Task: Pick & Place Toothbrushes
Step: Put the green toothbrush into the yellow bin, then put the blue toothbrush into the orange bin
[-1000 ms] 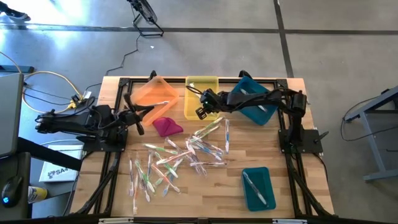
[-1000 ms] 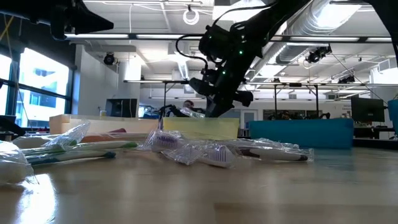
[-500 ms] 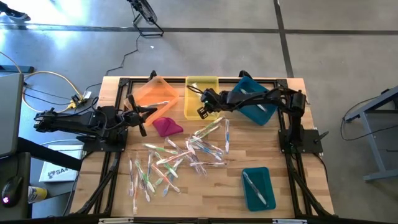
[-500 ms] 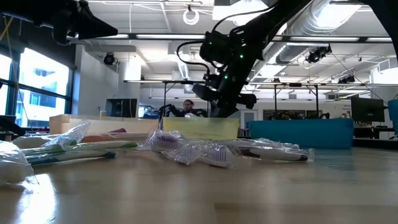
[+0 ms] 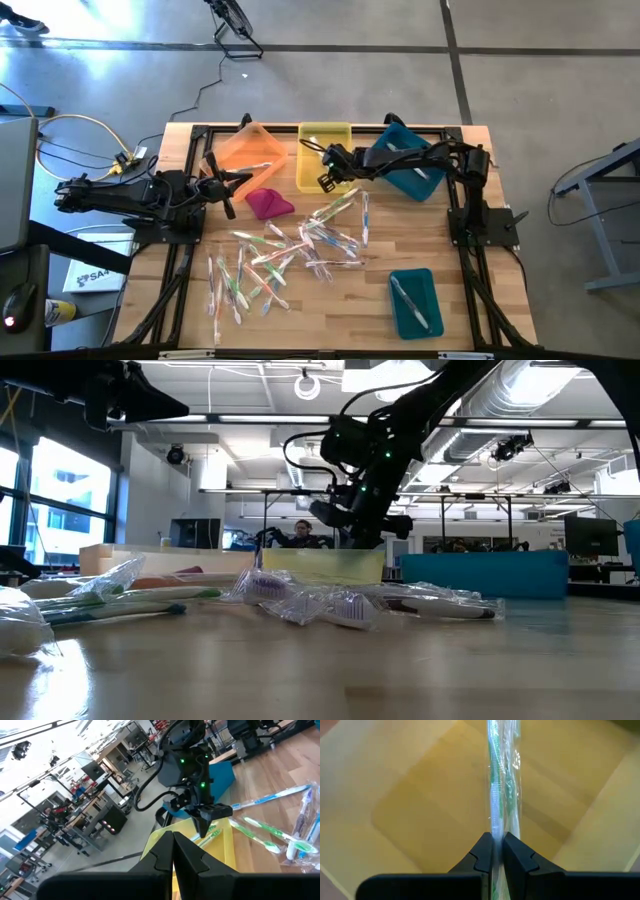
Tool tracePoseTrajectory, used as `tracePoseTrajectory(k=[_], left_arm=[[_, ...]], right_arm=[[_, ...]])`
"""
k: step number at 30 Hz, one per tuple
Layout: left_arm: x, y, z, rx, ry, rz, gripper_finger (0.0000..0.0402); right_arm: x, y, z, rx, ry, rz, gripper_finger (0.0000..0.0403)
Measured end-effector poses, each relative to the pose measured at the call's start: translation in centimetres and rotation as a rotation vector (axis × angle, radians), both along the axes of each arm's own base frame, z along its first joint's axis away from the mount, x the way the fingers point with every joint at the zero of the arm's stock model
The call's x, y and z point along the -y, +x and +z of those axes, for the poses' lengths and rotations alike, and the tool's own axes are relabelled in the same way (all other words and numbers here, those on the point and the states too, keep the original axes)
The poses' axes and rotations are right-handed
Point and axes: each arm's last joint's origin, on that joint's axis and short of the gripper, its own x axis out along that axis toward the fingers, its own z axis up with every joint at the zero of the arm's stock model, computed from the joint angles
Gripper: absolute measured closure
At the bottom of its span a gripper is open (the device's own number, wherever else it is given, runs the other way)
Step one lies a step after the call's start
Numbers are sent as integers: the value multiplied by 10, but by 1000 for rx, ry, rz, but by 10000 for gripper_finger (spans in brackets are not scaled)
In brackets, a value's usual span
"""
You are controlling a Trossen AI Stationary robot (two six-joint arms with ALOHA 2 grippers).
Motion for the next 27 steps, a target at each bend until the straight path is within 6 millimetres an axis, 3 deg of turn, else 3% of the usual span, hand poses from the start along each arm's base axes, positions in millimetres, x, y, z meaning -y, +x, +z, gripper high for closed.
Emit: tracePoseTrajectory(k=[3,9,14,21,27], left_arm=[[0,0,0,0,0,0,398],[0,0,0,0,0,0,398],[0,0,0,-1,0,-5,398],[0,0,-1,-8,0,-8,398],[0,0,-1,-9,1,-8,398]], right_arm=[[0,1,0,6,-5,1,377],[0,1,0,1,-11,7,306],[1,2,1,12,-20,7,279],[0,5,8,52,-44,60,299],[-4,4,31,153,-4,138,338]])
